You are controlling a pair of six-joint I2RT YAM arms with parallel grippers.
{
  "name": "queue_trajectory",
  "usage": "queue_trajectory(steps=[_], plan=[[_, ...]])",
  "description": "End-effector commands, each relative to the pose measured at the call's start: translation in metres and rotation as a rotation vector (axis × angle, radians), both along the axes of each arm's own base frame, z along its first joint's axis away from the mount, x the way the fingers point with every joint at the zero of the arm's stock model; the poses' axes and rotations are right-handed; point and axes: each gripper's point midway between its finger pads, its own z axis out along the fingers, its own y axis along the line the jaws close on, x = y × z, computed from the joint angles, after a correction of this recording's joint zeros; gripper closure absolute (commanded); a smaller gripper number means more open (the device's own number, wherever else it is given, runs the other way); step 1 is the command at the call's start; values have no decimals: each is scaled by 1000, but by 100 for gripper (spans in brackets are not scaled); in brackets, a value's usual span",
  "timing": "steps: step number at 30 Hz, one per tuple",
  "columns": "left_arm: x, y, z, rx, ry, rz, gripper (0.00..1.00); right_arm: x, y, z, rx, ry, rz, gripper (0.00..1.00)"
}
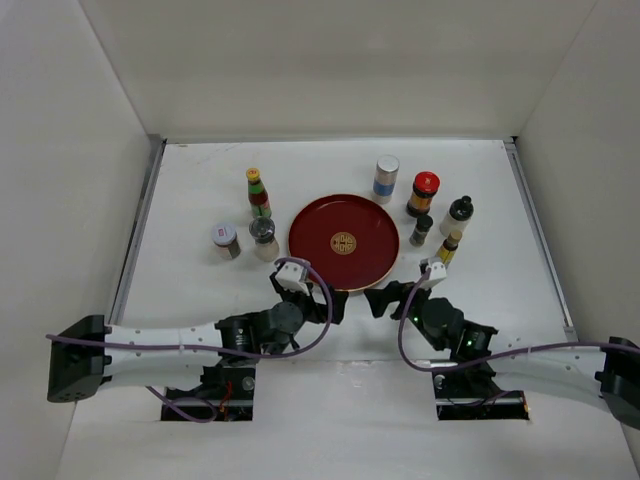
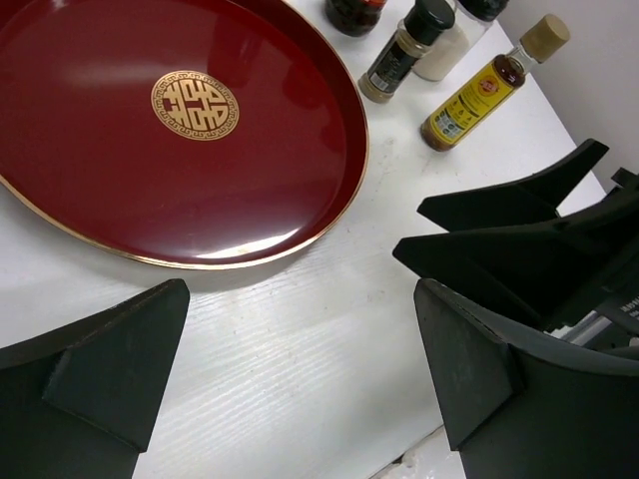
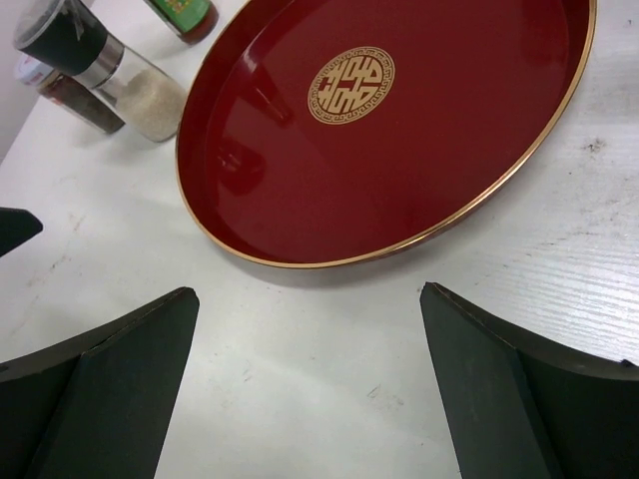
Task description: Organize the condiment bottles
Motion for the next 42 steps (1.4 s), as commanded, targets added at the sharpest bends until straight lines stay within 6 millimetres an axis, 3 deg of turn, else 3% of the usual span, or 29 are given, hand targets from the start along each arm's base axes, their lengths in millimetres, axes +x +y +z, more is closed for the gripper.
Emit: queue_trajectory(steps=[1, 7, 12, 16, 17, 18, 19, 20, 21, 22, 23, 24, 25, 27, 29, 31, 33, 36, 42], plan=[[6, 2, 17, -52, -10, 22, 0, 4, 5, 30, 91, -62, -20, 0], [24, 17, 37, -62, -43, 111, 0, 2, -1, 34, 120, -73, -38, 0], [42, 35, 76, 18, -128, 234, 0, 1, -5, 37, 121, -91, -68, 0], [60, 61, 120, 26, -193, 356, 0, 0, -5, 36, 103, -100, -81, 0], [65, 67, 129, 24, -205, 377, 13, -1, -3, 36, 101, -98, -72, 0], [70, 75, 136, 21, -215, 406, 39, -3, 0, 37, 102, -98, -56, 0], [76, 86, 140, 16, -218, 449, 60, -4, 3, 37, 102, -101, -42, 15], [82, 96, 141, 25, -219, 490, 69, -5, 5, 39, 103, -111, -29, 39], [88, 106, 141, 40, -215, 529, 72, -5, 5, 41, 102, -122, -23, 61], [95, 114, 138, 60, -208, 561, 70, -6, 6, 40, 97, -119, -20, 76], [101, 119, 135, 86, -198, 581, 65, -6, 6, 41, 97, -119, -17, 84], [107, 122, 130, 122, -183, 593, 57, -6, 7, 39, 90, -115, -14, 85], [114, 126, 124, 162, -165, 610, 45, -6, 9, 39, 85, -111, -9, 83], [124, 128, 111, 227, -125, 614, 19, -5, 12, 37, 68, -110, -7, 66], [132, 126, 95, 262, -77, 591, 8, -4, 13, 36, 60, -108, -8, 39], [137, 122, 78, 280, -24, 559, 4, -4, 13, 36, 61, -110, -8, 16], [140, 126, 59, 292, 28, 556, 4, -4, 12, 37, 68, -115, -10, 9], [146, 133, 39, 307, 69, 569, 5, -5, 11, 38, 83, -116, -7, 9], [156, 137, 21, 326, 92, 589, 6, -5, 16, 35, 67, -106, 6, 8]])
